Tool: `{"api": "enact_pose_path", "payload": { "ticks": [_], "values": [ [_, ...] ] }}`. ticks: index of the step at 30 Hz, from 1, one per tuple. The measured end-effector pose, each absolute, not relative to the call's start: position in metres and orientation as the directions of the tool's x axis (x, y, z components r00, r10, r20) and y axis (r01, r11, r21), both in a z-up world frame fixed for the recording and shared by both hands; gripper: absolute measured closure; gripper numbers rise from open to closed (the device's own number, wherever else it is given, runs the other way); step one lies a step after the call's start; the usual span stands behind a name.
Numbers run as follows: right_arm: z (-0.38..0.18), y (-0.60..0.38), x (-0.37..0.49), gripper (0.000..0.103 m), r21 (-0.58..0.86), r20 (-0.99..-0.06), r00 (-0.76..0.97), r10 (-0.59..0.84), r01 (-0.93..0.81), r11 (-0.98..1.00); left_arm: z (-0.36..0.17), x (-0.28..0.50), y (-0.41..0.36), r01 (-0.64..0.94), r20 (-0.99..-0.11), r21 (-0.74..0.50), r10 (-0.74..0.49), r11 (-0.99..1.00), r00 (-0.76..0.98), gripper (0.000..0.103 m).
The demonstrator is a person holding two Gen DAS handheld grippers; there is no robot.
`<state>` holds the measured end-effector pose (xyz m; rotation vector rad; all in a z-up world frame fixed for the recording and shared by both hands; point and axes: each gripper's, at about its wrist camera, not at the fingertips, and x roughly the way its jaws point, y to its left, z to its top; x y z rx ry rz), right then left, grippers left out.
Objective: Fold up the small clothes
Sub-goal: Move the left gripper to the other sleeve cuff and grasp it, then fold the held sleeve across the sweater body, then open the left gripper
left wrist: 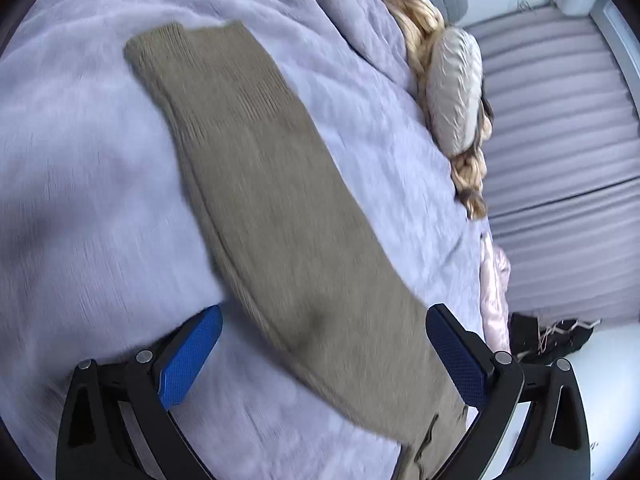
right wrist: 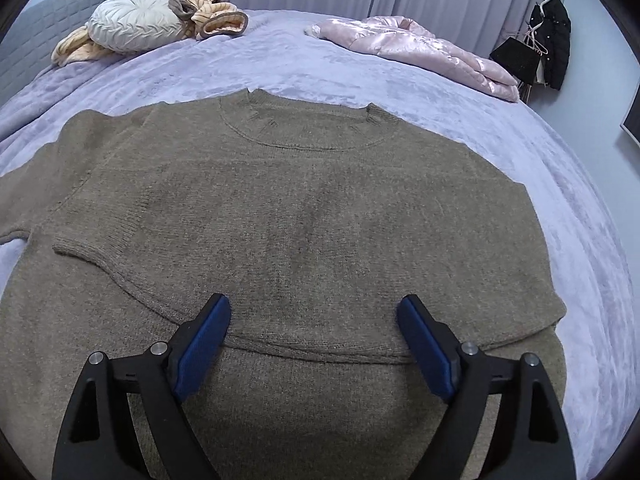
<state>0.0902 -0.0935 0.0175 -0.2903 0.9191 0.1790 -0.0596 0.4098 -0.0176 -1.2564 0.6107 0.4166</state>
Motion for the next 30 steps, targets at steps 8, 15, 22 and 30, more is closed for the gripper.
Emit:
{"api": "enact_pose_path", "payload": {
  "ticks": [8,15,22,30],
  "values": [
    [0.015,-0.090,0.091,0.012,-0.196,-0.798,0.603,0.002,-0.262,0.945,-0.029,-0.051,0.470,-0.592,-0.610,-0.772,-0.005,0.232,0.793,0.086],
    [0.024,-0.088,0.093,0.012,-0.208,-0.814,0.581,-0.019,-0.261,0.943,-0.019,-0.064,0.467,-0.615,-0.646,-0.725,0.005,0.309,0.764,0.094],
    [0.046,-0.068,0.100,0.012,-0.189,-0.807,0.590,0.015,-0.283,0.940,0.048,-0.078,0.434,-0.623,-0.653,-0.606,0.138,0.495,0.745,0.094],
    [0.049,0.035,0.138,0.012,-0.168,-0.828,0.553,0.092,-0.402,0.900,0.089,-0.080,0.405,-0.646,-0.668,-0.455,0.245,0.612,0.703,0.094]
  ]
}}
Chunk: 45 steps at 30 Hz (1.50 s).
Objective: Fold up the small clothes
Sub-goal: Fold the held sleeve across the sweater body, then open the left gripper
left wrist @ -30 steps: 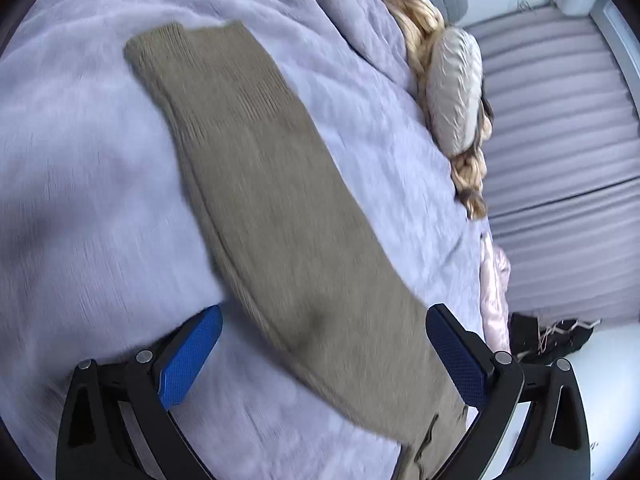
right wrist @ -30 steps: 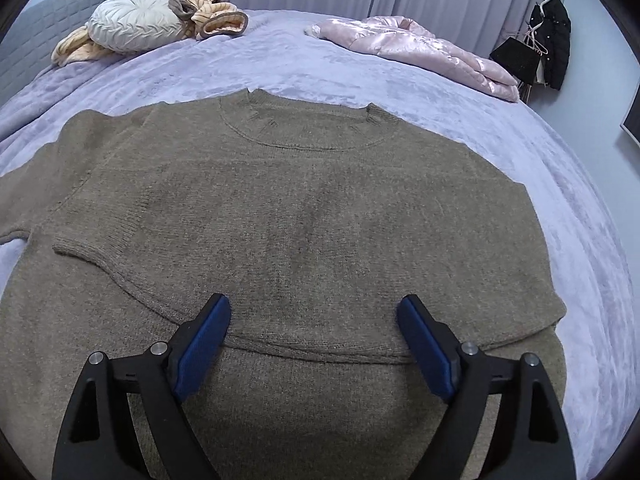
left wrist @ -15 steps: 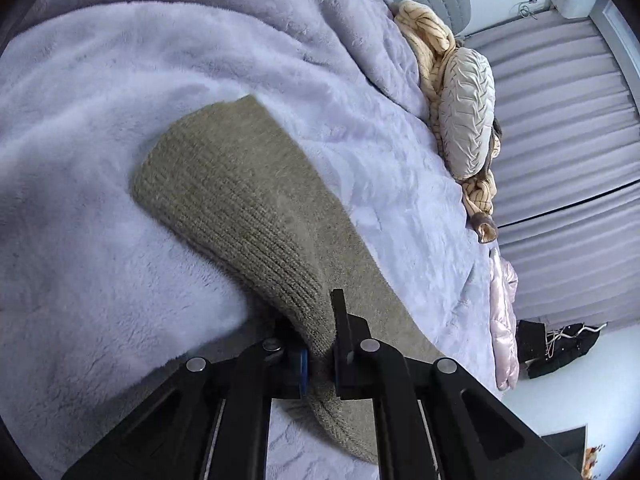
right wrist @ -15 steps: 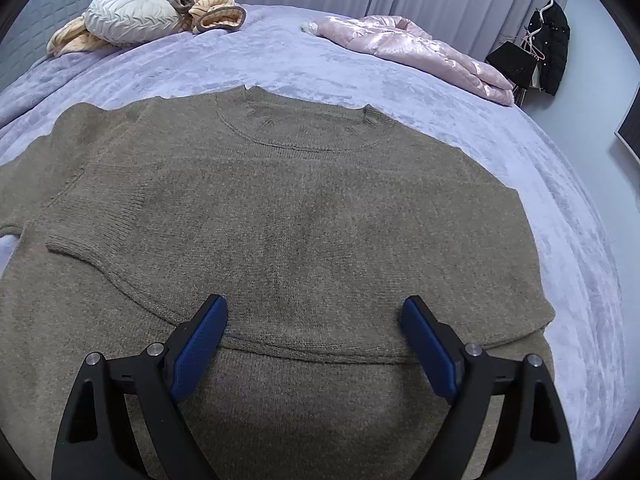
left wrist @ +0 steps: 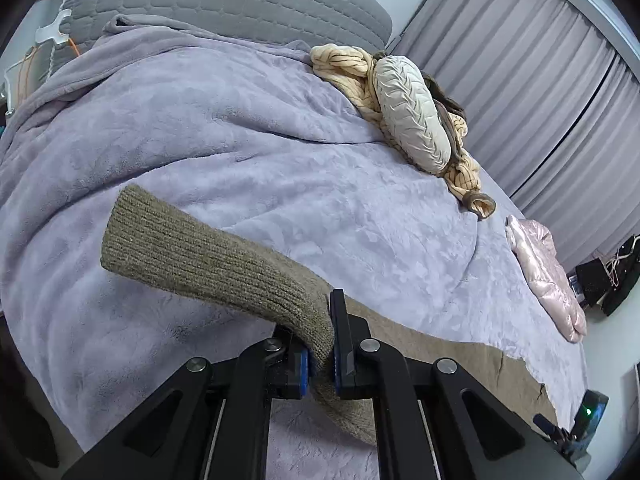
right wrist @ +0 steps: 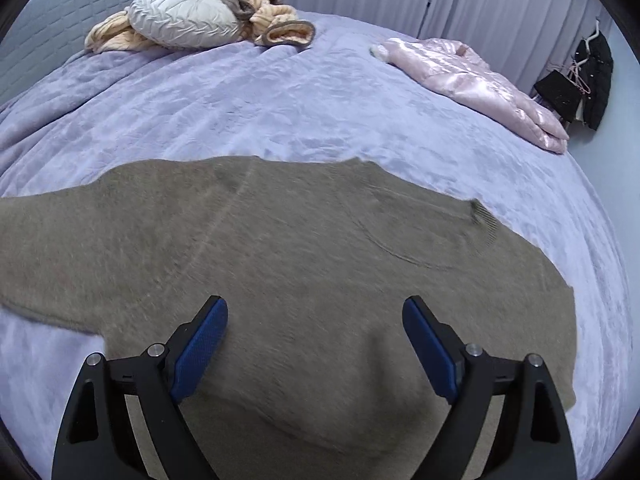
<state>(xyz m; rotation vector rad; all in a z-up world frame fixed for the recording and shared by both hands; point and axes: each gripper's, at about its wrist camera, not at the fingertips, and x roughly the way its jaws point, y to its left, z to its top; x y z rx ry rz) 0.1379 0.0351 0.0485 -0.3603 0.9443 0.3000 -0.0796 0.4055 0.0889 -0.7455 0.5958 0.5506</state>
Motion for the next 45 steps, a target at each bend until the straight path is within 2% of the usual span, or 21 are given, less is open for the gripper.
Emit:
{"api": "enact_pose_path", "payload": {
  "ticks": [7,10,11,13,16,23,28,31,38,45],
  "values": [
    [0.018,0.127,0.141,0.012,-0.190,-0.873,0.479,0.086,-0.498,0.846,0.108,-0.085,0.396,-0.627,-0.652,-0.450,0.246,0.635,0.717,0.094],
    [0.015,0.148,0.113,0.012,-0.189,-0.875,0.462,0.147,-0.603,0.775,0.117,-0.076,0.379,-0.606,-0.654,-0.422,0.236,0.674,0.719,0.094],
    [0.020,0.144,0.107,0.012,-0.143,-0.871,0.447,0.201,-0.625,0.768,0.120,-0.071,0.371,-0.599,-0.655,-0.403,0.240,0.692,0.717,0.094],
    [0.032,0.122,0.107,0.012,-0.048,-0.869,0.420,0.262,-0.598,0.800,0.127,-0.062,0.351,-0.576,-0.651,-0.368,0.240,0.730,0.720,0.094],
    [0.048,0.070,0.115,0.012,0.021,-0.855,0.441,0.273,-0.498,0.867,0.136,-0.043,0.318,-0.530,-0.650,-0.342,0.213,0.776,0.730,0.094],
    [0.067,-0.049,0.122,0.012,-0.052,-0.834,0.531,0.151,-0.347,0.936,0.136,0.008,0.238,-0.403,-0.683,-0.346,0.067,0.848,0.728,0.094],
    [0.066,-0.107,0.121,0.012,-0.056,-0.836,0.536,0.115,-0.292,0.955,0.126,0.042,0.185,-0.314,-0.715,-0.389,-0.069,0.866,0.696,0.094],
    [0.064,-0.125,0.117,0.012,-0.044,-0.836,0.535,0.120,-0.284,0.958,0.125,0.056,0.154,-0.278,-0.726,-0.389,-0.107,0.878,0.679,0.094],
    [0.062,-0.158,0.120,0.012,-0.001,-0.826,0.543,0.151,-0.269,0.963,0.132,0.080,0.087,-0.200,-0.739,-0.342,-0.131,0.918,0.660,0.094],
    [0.069,-0.213,0.120,0.012,0.022,-0.808,0.570,0.147,-0.220,0.975,0.132,0.104,0.019,-0.148,-0.761,-0.231,-0.084,0.962,0.644,0.094]
  ]
}}
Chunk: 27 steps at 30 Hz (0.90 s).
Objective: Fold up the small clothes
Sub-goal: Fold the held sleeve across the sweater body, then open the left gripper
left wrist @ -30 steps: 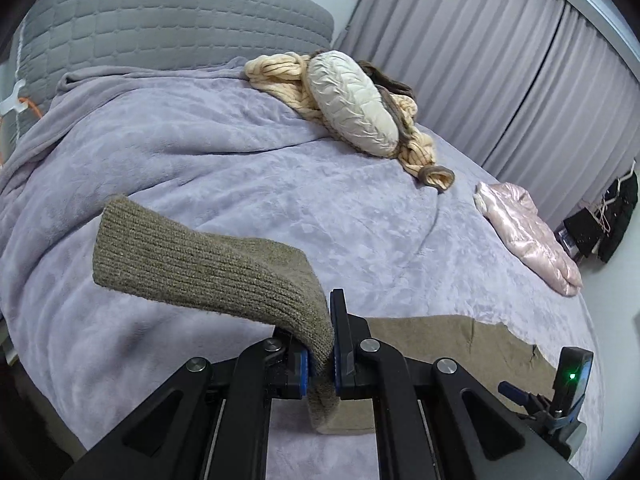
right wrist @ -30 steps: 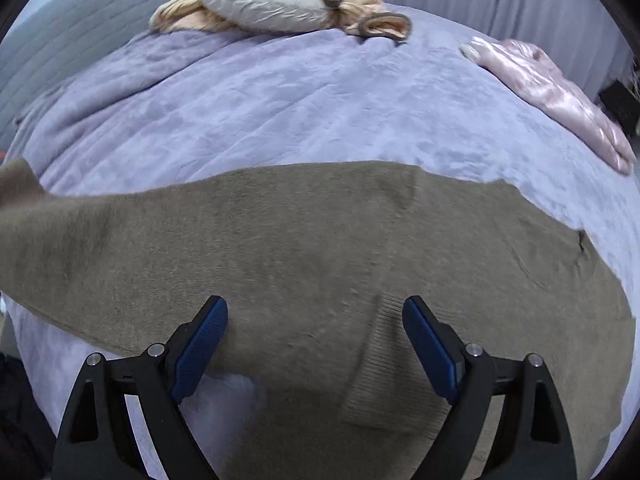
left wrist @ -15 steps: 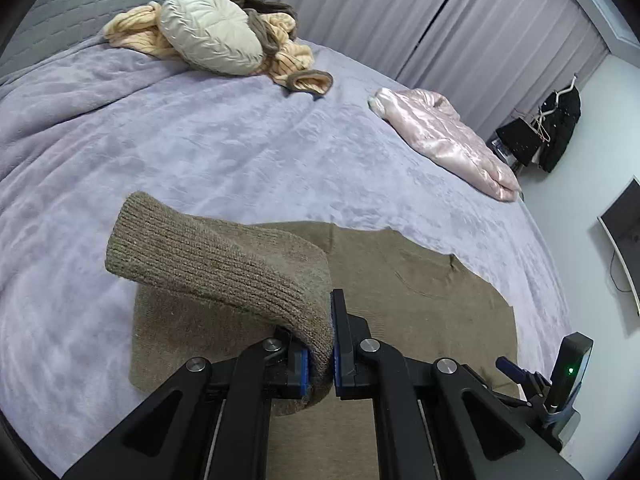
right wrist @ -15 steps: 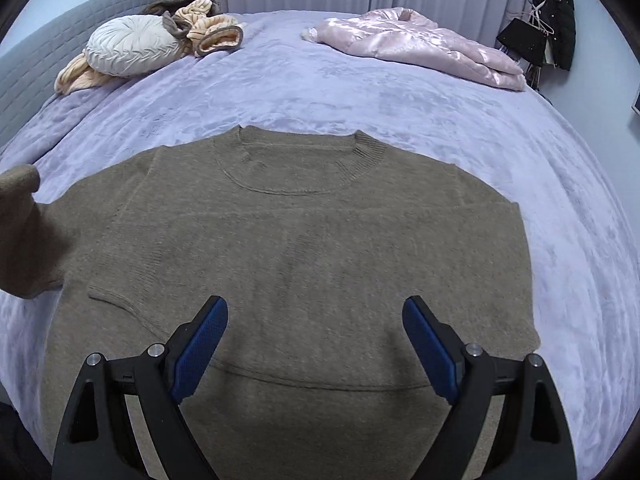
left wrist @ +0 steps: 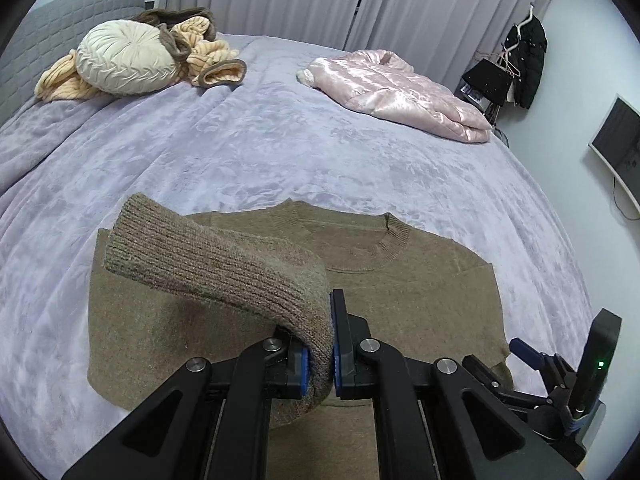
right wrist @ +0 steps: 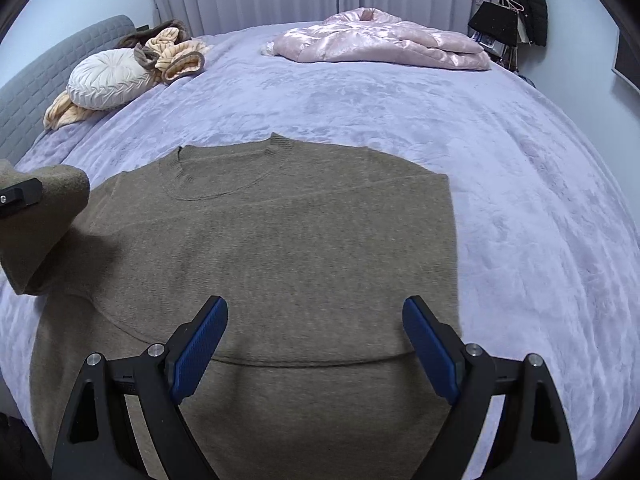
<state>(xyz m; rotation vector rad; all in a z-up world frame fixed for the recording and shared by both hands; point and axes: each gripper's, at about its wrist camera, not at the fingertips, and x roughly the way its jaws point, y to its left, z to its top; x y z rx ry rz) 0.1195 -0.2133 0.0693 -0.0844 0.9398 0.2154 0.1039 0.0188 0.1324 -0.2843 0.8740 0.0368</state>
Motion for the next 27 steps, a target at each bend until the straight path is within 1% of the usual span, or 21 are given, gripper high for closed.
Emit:
{"api": "enact_pose_path", "payload": {
  "ticks": [6,12,16,19,22,25,26,27],
  "values": [
    [0.074,-0.255,0.121,0.012,0.038,-0.792,0.594,0.139,-0.180,0.983,0.117,0.121,-0.046,-0.086,-0.788,-0.164,-0.078,0.983,0.611,0.094],
    [0.067,-0.285,0.121,0.012,0.079,-0.791,0.592,0.153,-0.150,0.986,0.096,0.135,-0.100,-0.022,-0.817,-0.155,-0.115,0.988,0.565,0.094],
    [0.060,-0.303,0.119,0.012,0.106,-0.794,0.587,0.157,-0.121,0.987,0.077,0.140,-0.133,0.029,-0.843,-0.100,-0.100,0.995,0.528,0.094],
    [0.055,-0.315,0.117,0.012,0.132,-0.797,0.580,0.168,-0.103,0.986,0.060,0.142,-0.145,0.034,-0.868,-0.068,-0.076,0.997,0.490,0.094],
    [0.050,-0.327,0.112,0.012,0.158,-0.793,0.582,0.178,-0.086,0.984,0.056,0.139,-0.159,0.063,-0.869,-0.054,-0.078,0.997,0.488,0.094],
    [0.047,-0.331,0.111,0.012,0.173,-0.793,0.581,0.183,-0.073,0.982,0.057,0.136,-0.178,0.118,-0.866,0.003,-0.056,0.993,0.497,0.094],
    [0.046,-0.333,0.111,0.012,0.180,-0.793,0.580,0.186,-0.068,0.981,0.056,0.136,-0.182,0.125,-0.872,0.024,-0.041,0.992,0.489,0.093],
    [0.045,-0.335,0.110,0.012,0.188,-0.794,0.577,0.189,-0.062,0.980,0.052,0.139,-0.185,0.123,-0.883,0.049,-0.015,0.991,0.469,0.083]
  ]
}}
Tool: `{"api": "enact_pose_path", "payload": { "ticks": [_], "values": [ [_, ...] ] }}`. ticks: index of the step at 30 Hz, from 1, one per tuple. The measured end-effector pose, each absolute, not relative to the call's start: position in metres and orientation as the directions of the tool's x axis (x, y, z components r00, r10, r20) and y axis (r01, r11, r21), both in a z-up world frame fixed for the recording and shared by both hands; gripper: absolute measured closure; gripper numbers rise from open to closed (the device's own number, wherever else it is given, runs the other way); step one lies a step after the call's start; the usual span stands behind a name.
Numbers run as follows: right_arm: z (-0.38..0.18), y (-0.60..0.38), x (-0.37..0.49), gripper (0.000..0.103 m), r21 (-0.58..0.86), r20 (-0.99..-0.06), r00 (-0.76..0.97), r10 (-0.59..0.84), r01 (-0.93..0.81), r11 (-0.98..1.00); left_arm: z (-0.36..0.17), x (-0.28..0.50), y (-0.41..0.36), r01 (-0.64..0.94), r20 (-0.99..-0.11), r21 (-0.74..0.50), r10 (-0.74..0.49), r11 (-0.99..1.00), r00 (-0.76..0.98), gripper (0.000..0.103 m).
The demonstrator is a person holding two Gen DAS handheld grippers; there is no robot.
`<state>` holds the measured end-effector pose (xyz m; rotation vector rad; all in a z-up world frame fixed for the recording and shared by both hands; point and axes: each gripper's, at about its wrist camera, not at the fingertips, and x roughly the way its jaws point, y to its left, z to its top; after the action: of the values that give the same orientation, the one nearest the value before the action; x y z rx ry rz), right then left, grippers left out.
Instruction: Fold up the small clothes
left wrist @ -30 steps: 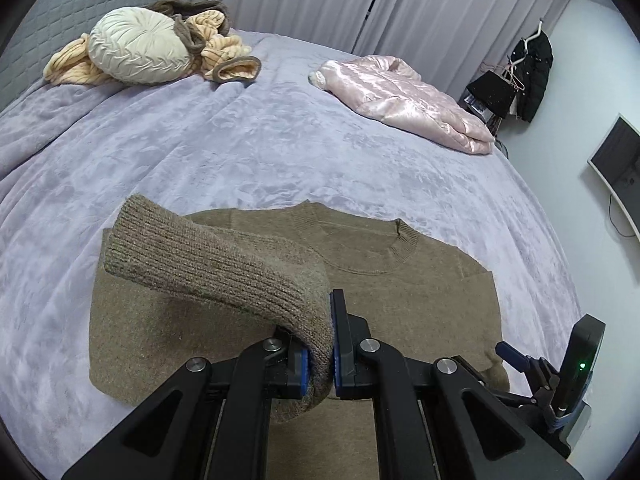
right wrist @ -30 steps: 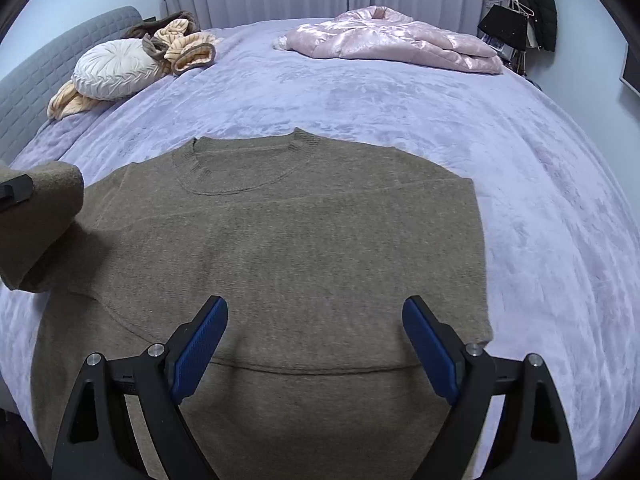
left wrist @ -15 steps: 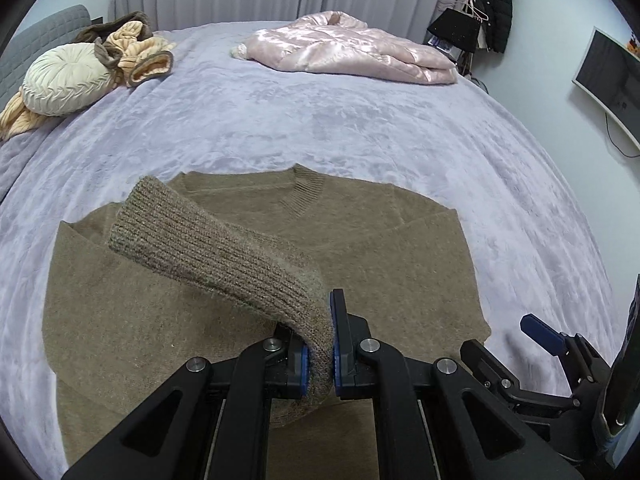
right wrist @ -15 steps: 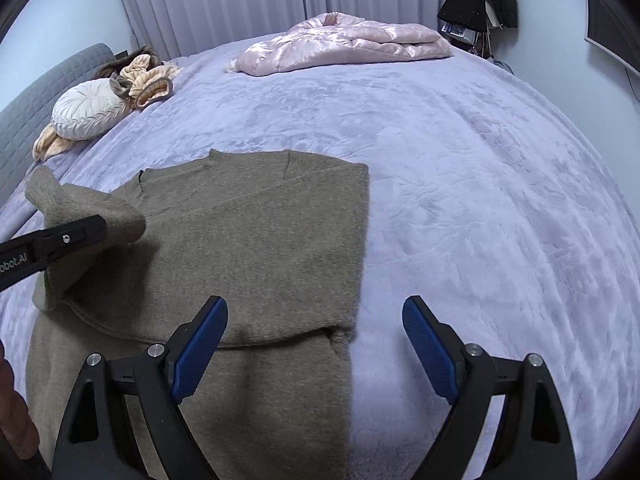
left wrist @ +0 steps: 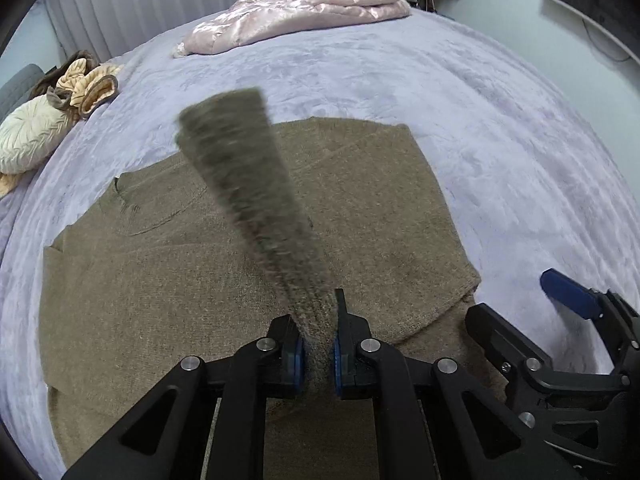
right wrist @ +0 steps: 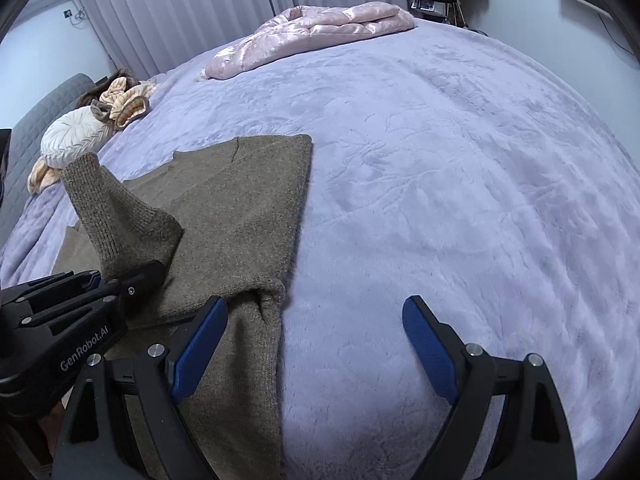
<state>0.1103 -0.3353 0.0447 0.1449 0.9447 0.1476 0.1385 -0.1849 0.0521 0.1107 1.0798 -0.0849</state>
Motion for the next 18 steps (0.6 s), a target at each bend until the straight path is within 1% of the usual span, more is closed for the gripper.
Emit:
{"api": "enact_pose_path", "payload": {
  "ticks": [1,2,3,4,5,8,10,13,15,16,18],
  "values": [
    [0.044,-0.337,0.110,0.012,0.193,-0.795,0.576,0.192,-0.060,0.979,0.047,0.142,-0.186,0.122,-0.900,0.052,-0.006,0.991,0.436,0.075],
    [0.044,-0.338,0.109,0.012,0.190,-0.796,0.576,0.186,-0.055,0.980,0.045,0.144,-0.184,0.117,-0.905,0.051,-0.004,0.992,0.426,0.054],
    [0.044,-0.340,0.107,0.012,0.176,-0.799,0.576,0.171,-0.047,0.983,0.046,0.145,-0.181,0.096,-0.897,0.068,0.018,0.993,0.442,0.031],
    [0.044,-0.343,0.106,0.012,0.186,-0.798,0.575,0.181,-0.051,0.981,0.048,0.143,-0.176,0.075,-0.887,0.080,0.037,0.994,0.460,0.022],
    [0.044,-0.346,0.104,0.012,0.198,-0.796,0.575,0.191,-0.052,0.979,0.053,0.141,-0.170,0.059,-0.880,0.068,0.032,0.996,0.474,0.019],
    [0.048,-0.351,0.099,0.012,0.194,-0.791,0.584,0.183,-0.045,0.980,0.067,0.134,-0.151,0.068,-0.880,-0.077,-0.100,0.995,0.464,0.019],
    [0.050,-0.354,0.098,0.012,0.215,-0.784,0.588,0.199,-0.043,0.976,0.080,0.124,-0.135,0.072,-0.856,-0.155,-0.170,0.985,0.488,0.019],
    [0.054,-0.352,0.099,0.012,0.264,-0.769,0.590,0.246,-0.056,0.963,0.093,0.109,-0.113,0.082,-0.829,-0.217,-0.228,0.973,0.510,0.019],
    [0.055,-0.349,0.101,0.012,0.303,-0.762,0.580,0.287,-0.071,0.950,0.097,0.100,-0.098,0.103,-0.818,-0.252,-0.268,0.962,0.508,0.019],
    [0.055,-0.348,0.101,0.012,0.322,-0.760,0.574,0.303,-0.072,0.944,0.098,0.099,-0.091,0.106,-0.818,-0.249,-0.268,0.963,0.510,0.019],
    [0.056,-0.347,0.100,0.012,0.359,-0.747,0.574,0.336,-0.077,0.930,0.099,0.094,-0.075,0.091,-0.818,-0.194,-0.213,0.977,0.535,0.019]
  ]
}}
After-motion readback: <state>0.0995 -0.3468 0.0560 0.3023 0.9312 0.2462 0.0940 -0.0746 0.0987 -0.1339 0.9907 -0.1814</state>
